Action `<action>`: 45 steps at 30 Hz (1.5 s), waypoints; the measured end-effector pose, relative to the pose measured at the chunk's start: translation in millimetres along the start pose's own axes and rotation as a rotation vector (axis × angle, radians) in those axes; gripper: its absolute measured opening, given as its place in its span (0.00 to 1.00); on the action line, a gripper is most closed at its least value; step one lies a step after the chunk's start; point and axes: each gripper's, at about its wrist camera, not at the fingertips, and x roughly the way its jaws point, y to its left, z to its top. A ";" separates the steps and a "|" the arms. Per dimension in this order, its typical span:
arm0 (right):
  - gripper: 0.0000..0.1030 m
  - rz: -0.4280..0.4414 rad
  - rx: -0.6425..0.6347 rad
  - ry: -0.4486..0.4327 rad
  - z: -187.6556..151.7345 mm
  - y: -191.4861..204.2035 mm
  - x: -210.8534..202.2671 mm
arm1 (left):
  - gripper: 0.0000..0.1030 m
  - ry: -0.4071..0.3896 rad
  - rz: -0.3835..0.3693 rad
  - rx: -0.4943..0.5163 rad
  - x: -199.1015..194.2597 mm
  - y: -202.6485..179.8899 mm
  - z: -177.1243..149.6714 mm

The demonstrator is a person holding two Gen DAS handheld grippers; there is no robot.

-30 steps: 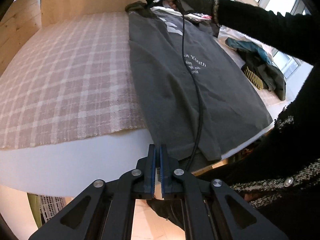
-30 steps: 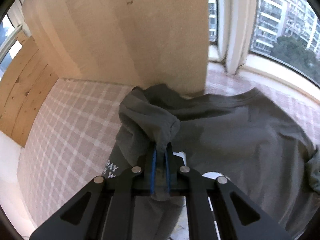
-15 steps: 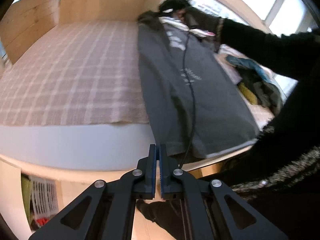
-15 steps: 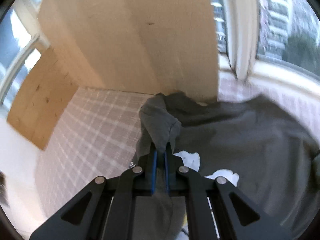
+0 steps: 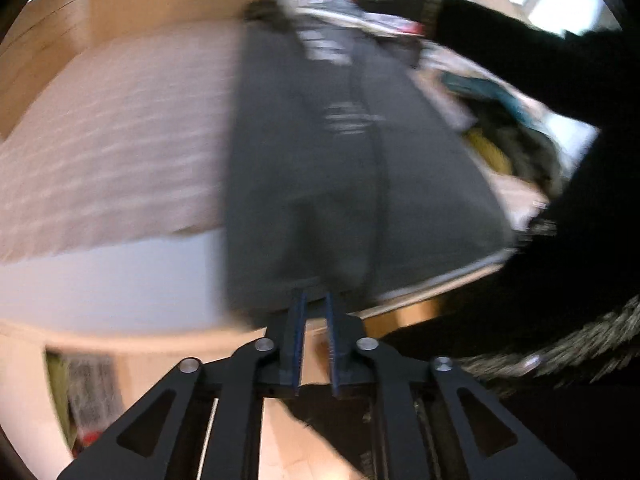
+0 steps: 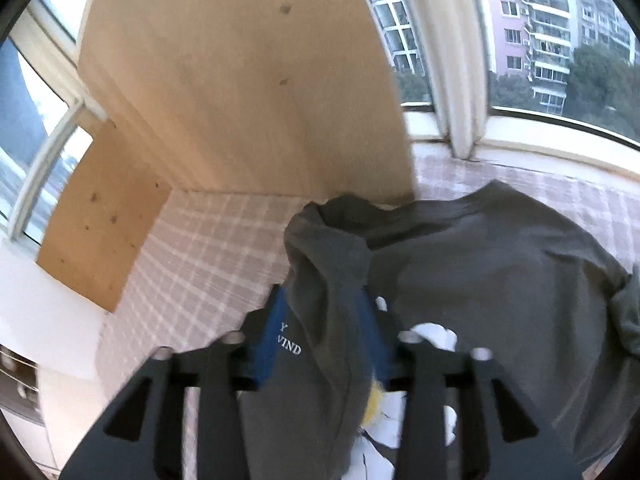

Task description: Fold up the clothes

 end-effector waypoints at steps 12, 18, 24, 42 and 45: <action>0.05 -0.085 -0.131 0.172 -22.8 17.1 57.8 | 0.02 0.022 0.059 -0.007 46.9 -5.6 21.4; 0.04 -0.077 -0.136 0.127 -4.1 57.0 37.2 | 0.02 -0.091 0.021 -0.218 1.4 53.8 5.7; 0.45 -0.080 -0.277 0.069 24.2 159.8 54.2 | 0.01 -0.143 0.176 -0.521 -30.8 131.5 -28.8; 0.48 -0.380 -0.167 0.288 -34.5 112.1 112.3 | 0.33 0.012 0.147 -0.146 16.4 93.2 24.0; 0.51 -0.343 -0.100 0.308 -37.6 95.6 121.4 | 0.33 0.013 0.131 -0.145 17.4 95.3 23.5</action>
